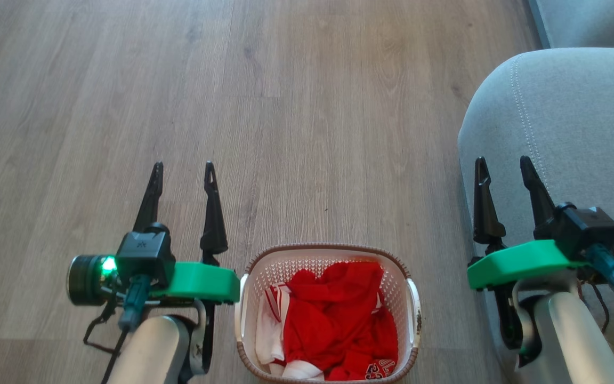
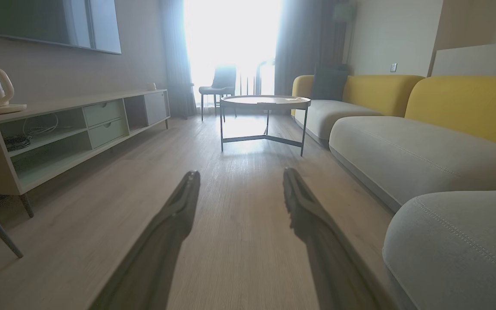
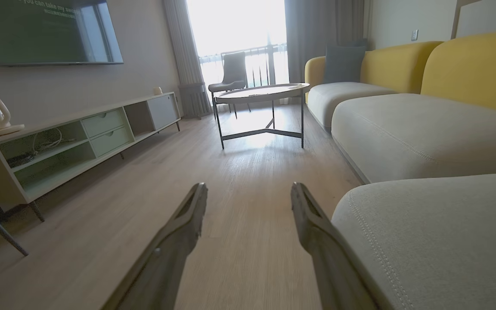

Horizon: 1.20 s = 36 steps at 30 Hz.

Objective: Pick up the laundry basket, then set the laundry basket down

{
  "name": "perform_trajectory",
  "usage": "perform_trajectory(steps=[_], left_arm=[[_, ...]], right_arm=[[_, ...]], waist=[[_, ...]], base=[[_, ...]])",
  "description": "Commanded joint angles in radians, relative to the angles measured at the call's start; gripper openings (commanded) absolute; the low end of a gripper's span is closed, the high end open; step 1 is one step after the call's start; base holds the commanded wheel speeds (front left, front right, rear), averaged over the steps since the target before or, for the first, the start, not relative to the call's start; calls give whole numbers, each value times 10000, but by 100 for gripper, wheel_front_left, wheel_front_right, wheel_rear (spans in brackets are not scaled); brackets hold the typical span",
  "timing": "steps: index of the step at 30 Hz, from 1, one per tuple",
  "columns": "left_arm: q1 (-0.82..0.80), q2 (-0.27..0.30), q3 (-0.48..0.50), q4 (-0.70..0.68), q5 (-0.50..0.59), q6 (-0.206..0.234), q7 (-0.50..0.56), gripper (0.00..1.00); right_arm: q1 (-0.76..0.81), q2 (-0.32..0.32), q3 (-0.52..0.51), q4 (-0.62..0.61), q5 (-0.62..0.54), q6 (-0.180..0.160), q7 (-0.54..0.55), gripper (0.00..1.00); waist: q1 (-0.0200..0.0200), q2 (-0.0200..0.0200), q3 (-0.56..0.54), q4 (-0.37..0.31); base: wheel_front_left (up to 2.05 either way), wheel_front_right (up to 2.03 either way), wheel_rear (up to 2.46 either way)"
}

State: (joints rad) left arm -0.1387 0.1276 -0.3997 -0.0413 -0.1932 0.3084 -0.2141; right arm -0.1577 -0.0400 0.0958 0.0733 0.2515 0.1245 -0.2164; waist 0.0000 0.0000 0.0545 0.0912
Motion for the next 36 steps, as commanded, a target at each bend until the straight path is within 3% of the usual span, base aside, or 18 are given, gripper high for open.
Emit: perform_trajectory(steps=[1, 10, 12, 16, 21, 36], left_arm=[[-408, 101, 266, -285, 242, 48, -154, 100], [-15, -443, 891, 426, 562, -1024, -418, 100], [162, -633, 1235, 1028, 280, -1646, -477, 100], [255, -741, 1596, 1567, 136, -2286, -477, 100], [288, -767, 1706, 1860, 73, -2613, -477, 100], [241, -772, 1632, 1991, -57, -2634, -477, 100]], right_arm=[[-327, -91, 188, -420, -307, 56, -132, 100], [-172, -100, 231, 259, -1192, 61, -395, 100], [-112, -102, 253, 792, -1207, 62, -454, 100], [-133, -102, 215, 1286, -754, 62, -454, 100], [-173, -102, 323, 1607, -515, 62, -454, 100], [-324, -102, 441, 1753, -625, 62, -454, 100]], waist=[[0, 0, -6, 2], [0, 0, -124, -11], [0, 0, -205, -10], [0, 0, -287, -9], [0, 0, -324, -17], [0, 0, -230, -72]], base=[[0, 0, 0], [0, 0, 0], [0, 0, 0], [0, 0, 0], [0, 0, 0], [0, 0, 0]])
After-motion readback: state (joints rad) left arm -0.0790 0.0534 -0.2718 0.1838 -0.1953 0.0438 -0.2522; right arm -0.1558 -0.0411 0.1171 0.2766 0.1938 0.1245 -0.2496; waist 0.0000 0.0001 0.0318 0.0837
